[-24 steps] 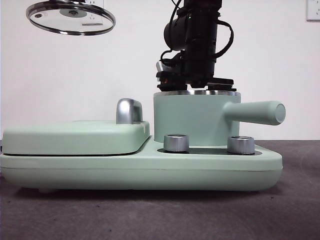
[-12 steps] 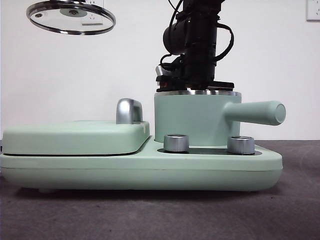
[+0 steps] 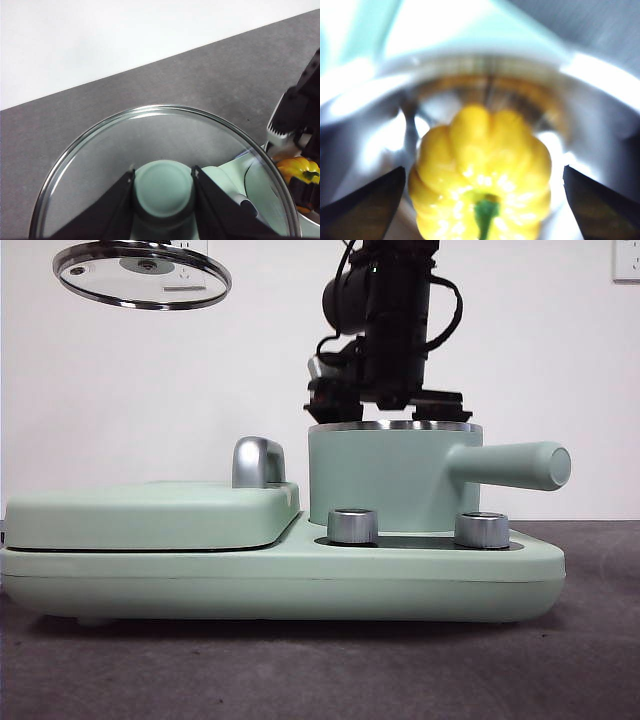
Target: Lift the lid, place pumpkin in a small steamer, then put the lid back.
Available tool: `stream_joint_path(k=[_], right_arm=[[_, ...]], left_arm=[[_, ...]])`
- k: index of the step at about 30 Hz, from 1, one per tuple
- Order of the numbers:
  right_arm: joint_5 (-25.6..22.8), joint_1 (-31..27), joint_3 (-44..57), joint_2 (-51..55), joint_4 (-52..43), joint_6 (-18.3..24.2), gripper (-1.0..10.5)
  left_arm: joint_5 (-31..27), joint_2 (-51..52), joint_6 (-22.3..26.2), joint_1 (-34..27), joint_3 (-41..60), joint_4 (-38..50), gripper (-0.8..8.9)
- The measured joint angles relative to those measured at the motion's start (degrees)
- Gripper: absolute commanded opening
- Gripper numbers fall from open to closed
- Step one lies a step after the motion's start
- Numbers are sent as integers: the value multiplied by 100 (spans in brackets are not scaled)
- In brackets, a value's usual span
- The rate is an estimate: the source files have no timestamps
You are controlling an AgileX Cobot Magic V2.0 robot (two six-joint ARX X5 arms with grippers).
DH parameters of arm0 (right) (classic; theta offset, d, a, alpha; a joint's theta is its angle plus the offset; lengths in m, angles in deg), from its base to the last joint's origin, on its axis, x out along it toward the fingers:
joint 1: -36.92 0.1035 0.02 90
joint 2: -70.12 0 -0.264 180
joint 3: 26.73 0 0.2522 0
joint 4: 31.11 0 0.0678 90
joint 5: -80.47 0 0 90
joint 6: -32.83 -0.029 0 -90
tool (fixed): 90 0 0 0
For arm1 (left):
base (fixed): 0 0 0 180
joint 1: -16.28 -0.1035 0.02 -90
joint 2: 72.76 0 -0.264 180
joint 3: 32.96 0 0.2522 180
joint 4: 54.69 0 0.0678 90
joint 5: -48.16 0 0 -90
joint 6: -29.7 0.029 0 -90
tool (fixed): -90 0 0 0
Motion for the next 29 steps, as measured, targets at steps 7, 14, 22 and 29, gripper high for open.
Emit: stream_joint_path(k=[7,14,22,29], right_arm=[[-13,-2,-31,442,0,-87,498],[-17,92,122,1504,0,-157,497],[-116,380,1296,3289,0,-160,497],[-315,494,2813,5156,0,-243,497]], left_arm=[[0,-2,0,0,0,0,59],[-2,-136,2,0,0,0,59],[0,-278,-13,2,0,9,59],[66,-315,-129,44,0,42,59]])
